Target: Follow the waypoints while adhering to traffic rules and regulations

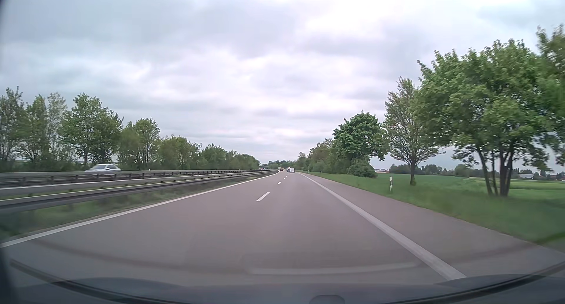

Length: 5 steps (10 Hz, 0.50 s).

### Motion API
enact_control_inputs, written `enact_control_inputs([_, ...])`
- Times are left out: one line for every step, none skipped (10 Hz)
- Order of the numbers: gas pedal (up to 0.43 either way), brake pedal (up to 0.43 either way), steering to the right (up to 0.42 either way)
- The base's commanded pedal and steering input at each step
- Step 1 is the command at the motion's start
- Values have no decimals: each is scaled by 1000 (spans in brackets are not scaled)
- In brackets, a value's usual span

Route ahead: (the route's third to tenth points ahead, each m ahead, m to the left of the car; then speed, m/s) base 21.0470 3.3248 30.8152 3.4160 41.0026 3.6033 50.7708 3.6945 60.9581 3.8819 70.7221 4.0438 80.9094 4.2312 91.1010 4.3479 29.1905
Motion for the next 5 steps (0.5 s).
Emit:
enact_control_inputs([118,0,-1])
enact_control_inputs([118,0,-1])
enact_control_inputs([118,0,-1])
enact_control_inputs([118,0,-1])
enact_control_inputs([118,0,-1])
